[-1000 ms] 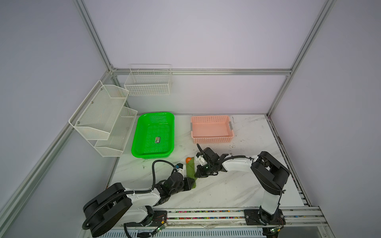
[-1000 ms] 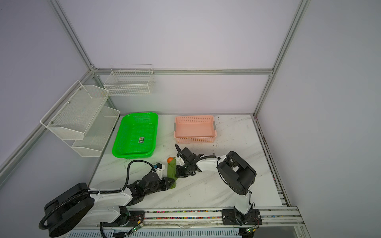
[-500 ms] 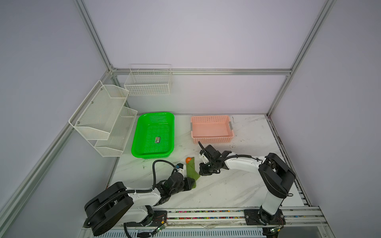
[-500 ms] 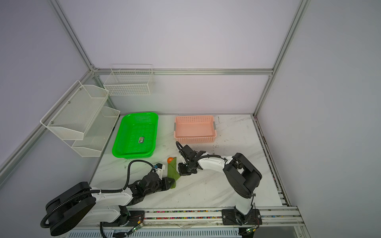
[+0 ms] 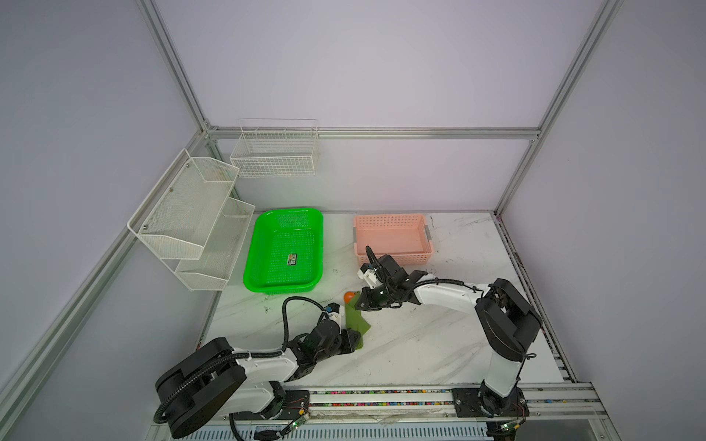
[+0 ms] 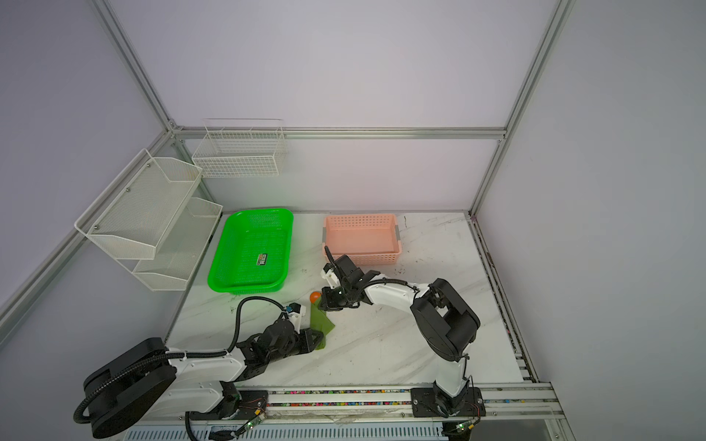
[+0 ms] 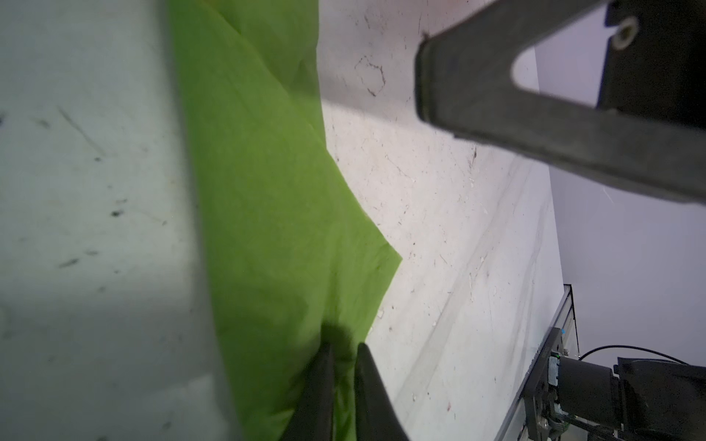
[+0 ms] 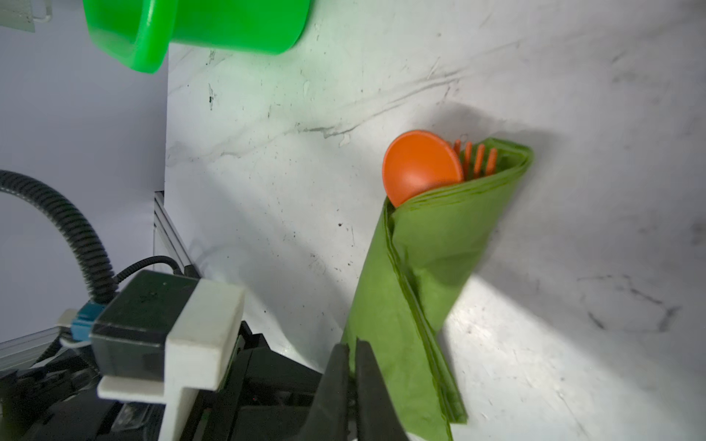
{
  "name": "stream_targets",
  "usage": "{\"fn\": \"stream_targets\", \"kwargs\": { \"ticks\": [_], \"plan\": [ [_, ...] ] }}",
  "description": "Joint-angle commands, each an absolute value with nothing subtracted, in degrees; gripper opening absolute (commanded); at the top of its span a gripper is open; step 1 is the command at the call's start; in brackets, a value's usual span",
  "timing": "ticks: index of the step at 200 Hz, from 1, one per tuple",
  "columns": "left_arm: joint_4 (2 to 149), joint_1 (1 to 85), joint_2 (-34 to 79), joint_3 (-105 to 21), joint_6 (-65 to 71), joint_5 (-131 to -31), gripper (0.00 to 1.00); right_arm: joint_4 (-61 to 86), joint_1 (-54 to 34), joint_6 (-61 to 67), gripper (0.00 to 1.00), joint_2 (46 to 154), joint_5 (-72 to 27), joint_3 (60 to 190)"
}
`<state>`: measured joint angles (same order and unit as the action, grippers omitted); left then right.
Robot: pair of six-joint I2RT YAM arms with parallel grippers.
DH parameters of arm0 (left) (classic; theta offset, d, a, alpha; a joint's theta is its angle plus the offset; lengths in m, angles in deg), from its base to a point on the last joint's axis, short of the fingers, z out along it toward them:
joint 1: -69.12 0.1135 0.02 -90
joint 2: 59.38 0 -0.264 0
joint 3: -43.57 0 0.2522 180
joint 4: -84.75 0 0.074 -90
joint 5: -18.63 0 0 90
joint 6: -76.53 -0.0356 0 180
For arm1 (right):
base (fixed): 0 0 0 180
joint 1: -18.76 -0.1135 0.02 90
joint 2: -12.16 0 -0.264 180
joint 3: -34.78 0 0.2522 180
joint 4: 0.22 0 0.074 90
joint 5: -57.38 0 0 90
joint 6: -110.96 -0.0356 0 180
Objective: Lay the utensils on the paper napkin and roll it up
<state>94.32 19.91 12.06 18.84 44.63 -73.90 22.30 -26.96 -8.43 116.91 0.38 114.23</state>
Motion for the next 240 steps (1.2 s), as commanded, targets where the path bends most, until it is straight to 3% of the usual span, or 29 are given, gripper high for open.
{"fn": "stream_targets", "kwargs": {
  "ticks": [1,135,240],
  "plan": [
    [88.3,19.6,12.9,20.4,44.5,-73.3,0.14,16.1,-27.5,-10.2,0.09,119.1,5.4,113.3],
    [87.6,19.5,13.4,20.0,45.0,-73.1,0.13,7.5,-28.4,-8.9,0.03,131.5,7.8,110.1],
    [85.5,18.4,10.3,21.0,46.6,-71.0,0.12,4.7,-26.0,-7.1,0.0,135.2,3.7,108.0]
  ]
}}
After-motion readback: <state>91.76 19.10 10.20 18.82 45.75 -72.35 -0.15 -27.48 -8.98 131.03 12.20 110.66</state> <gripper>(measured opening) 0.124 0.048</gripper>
